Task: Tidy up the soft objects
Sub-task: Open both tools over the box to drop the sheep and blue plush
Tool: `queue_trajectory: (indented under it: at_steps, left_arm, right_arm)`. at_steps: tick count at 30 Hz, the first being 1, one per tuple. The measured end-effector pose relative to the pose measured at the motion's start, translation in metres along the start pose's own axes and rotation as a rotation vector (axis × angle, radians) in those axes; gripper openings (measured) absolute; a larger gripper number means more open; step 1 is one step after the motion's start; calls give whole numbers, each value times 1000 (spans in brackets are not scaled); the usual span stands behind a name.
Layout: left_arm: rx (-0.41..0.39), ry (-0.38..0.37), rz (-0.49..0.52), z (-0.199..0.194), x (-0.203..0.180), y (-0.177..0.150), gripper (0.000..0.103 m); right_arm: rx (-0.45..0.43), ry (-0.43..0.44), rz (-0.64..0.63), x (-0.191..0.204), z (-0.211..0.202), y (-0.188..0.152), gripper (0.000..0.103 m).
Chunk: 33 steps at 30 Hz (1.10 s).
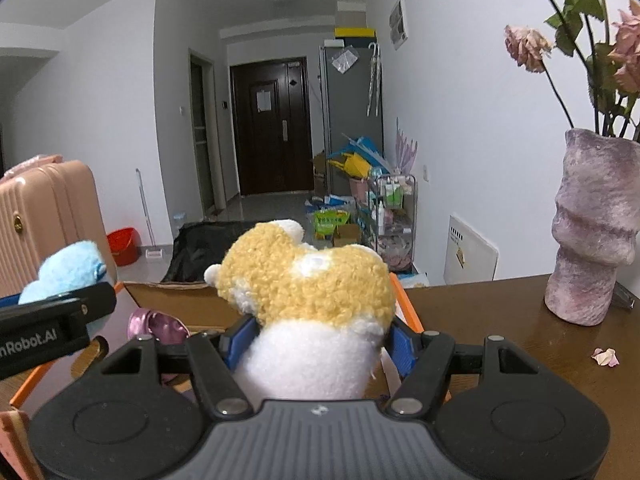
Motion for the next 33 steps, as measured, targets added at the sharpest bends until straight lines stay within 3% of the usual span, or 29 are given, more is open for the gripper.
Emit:
queue_trajectory:
  at_steps: [10,18,20,22,24,33]
  left_arm:
    - [80,28,14,18,1,-17,82]
    - [98,29,-1,23,5,-22,85]
    - [95,29,-12,22,8,-22,89]
    - [86,32,-18,21,10,-20,96]
    - [72,39,-18,18,12,-18,103]
    - [77,50,-32,16,15,-18,103]
  right_arm:
    - [61,-17,-25,0,16,-11,67]
    - [93,-14,-20,-2,23,-14,70]
    - [92,-19,-18,-2,24,-13,79]
    - [76,-22,-11,-4,22,-11,96]
    - [59,-26,-4,-5,19,-10,101]
    - [62,-28,11,-10,18,-14,103]
Point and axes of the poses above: each gripper's, at about its wrist camera, not at the fingertips, and z roughly the way its jaws point, x to its left, y to its top, the point moved 10 cm from there along z, roughly the way its jaws point, and after that the axes turned 5 degrees about -x, right-handed, at the moved point
